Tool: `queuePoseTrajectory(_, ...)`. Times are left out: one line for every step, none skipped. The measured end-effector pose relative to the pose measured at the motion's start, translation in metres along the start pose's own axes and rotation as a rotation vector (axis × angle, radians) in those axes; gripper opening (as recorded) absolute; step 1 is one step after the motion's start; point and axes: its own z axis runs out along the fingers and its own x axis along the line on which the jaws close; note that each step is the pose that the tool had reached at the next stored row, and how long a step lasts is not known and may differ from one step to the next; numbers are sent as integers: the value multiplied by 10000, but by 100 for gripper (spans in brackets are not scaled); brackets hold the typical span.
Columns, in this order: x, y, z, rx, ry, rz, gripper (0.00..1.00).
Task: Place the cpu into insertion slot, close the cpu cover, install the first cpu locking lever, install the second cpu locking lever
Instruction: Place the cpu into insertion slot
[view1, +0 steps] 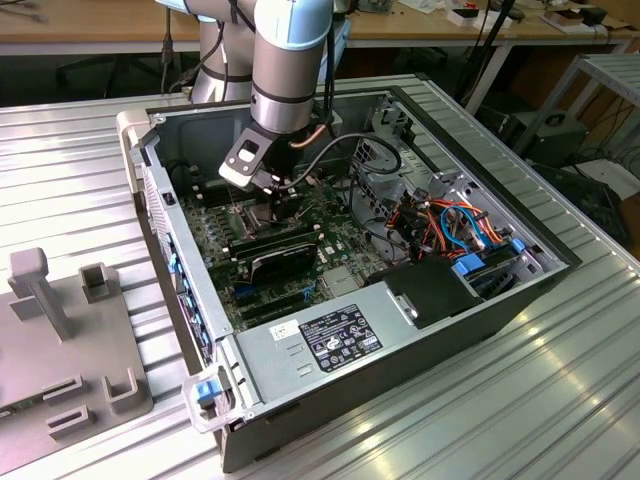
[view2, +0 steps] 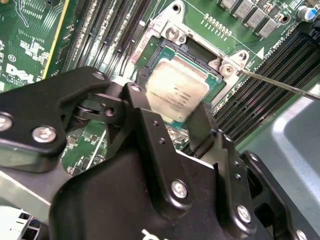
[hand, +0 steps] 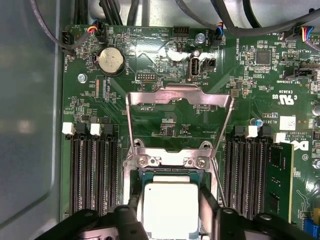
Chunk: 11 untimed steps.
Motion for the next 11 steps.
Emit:
queuePoseTrajectory(0,0,0,0,-1,0,54)
queuePoseTrajectory(0,0,0,0,-1,2,54)
queuePoseTrajectory(0,2,0,1,0,4,54)
queuePoseTrajectory(0,5,0,1,-1,18,54)
queuePoseTrajectory(0,8,0,0,-1,92,54)
queuePoseTrajectory(0,8,1,1,-2,165,54)
queuePoseTrajectory(0,9,1,1,-4,266,54)
queuePoseTrajectory(0,10,1,2,-6,299,54)
queuePoseTrajectory(0,10,1,2,-6,304,54)
queuePoseTrajectory(0,9,1,2,-6,306,54)
queuePoseTrajectory(0,10,0,2,-6,307,54)
